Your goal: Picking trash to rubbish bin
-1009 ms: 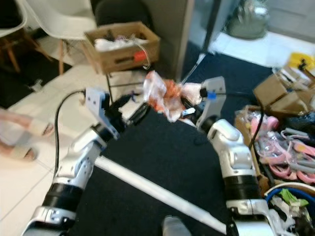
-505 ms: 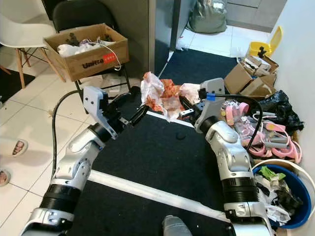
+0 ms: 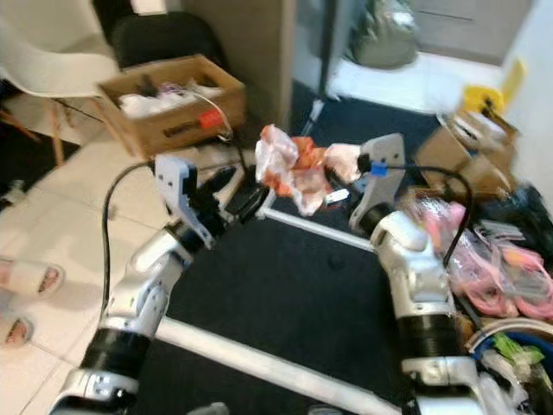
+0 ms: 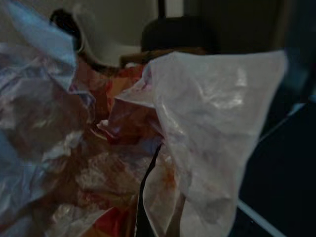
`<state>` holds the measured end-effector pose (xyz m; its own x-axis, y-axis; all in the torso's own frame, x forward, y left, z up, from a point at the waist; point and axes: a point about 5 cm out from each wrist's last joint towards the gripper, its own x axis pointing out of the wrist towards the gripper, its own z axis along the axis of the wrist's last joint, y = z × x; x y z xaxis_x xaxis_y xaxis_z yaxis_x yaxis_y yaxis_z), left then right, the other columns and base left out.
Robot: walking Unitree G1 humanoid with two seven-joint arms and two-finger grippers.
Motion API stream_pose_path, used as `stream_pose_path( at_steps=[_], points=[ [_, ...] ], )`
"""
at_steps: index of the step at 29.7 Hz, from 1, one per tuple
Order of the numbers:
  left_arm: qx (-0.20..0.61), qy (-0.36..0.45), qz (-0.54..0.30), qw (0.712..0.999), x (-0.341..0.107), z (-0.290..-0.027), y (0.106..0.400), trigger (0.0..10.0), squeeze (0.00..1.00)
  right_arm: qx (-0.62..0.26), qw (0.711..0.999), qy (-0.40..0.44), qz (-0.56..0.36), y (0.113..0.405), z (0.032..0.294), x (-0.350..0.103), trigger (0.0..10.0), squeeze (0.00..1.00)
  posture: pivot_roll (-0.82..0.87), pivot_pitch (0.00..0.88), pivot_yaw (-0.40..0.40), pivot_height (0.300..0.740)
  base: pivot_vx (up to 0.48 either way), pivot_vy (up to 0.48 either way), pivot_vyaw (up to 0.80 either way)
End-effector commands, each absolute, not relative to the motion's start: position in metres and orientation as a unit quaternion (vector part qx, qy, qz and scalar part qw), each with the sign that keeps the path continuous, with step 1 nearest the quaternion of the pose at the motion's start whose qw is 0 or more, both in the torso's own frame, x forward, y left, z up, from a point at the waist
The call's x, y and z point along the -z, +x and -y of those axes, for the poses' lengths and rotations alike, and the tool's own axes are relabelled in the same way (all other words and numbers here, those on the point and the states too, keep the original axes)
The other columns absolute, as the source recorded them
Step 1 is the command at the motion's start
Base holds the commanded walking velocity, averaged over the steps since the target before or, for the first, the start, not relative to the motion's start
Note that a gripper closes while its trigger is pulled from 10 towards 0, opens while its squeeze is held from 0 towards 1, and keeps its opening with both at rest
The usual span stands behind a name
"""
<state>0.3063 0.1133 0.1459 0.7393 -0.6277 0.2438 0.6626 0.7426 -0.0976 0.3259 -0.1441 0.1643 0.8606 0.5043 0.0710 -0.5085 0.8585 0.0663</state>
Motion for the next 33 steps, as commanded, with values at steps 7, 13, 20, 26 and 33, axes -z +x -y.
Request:
stream_pose_path(
  at_steps=[7, 13, 20, 26, 33],
  points=[
    [0.355, -0.089, 0.097, 0.926, -0.1462, -0.1097, 0.3057, 10.0, 0.00, -0.250, 0.967, 0.034, 0.027, 0.3256, 0.1533, -0.1643, 10.0, 0.00, -0.09, 0.000, -0.022, 0.740, 0.480, 0.000, 0.00],
    [0.356, -0.088, 0.097, 0.925, -0.1458, -0.1095, 0.3054, 10.0, 0.00, -0.250, 0.967, 0.034, 0.027, 0.3255, 0.1530, -0.1642, 10.0, 0.00, -0.09, 0.000, -0.022, 0.740, 0.480, 0.000, 0.00],
    [0.358, -0.085, 0.096, 0.925, -0.1448, -0.1090, 0.3054, 10.0, 0.00, -0.250, 0.967, 0.033, 0.028, 0.3255, 0.1532, -0.1637, 10.0, 0.00, -0.09, 0.000, -0.024, 0.740, 0.480, 0.000, 0.00],
    [0.360, -0.083, 0.095, 0.924, -0.1439, -0.1085, 0.3053, 10.0, 0.00, -0.250, 0.967, 0.033, 0.027, 0.3252, 0.1535, -0.1630, 10.0, 0.00, -0.09, 0.000, -0.024, 0.740, 0.480, 0.000, 0.00],
    [0.361, -0.082, 0.094, 0.924, -0.1428, -0.1082, 0.3055, 10.0, 0.00, -0.249, 0.968, 0.033, 0.026, 0.3252, 0.1536, -0.1624, 10.0, 0.00, -0.09, 0.000, -0.025, 0.740, 0.480, 0.000, 0.00]
  ],
)
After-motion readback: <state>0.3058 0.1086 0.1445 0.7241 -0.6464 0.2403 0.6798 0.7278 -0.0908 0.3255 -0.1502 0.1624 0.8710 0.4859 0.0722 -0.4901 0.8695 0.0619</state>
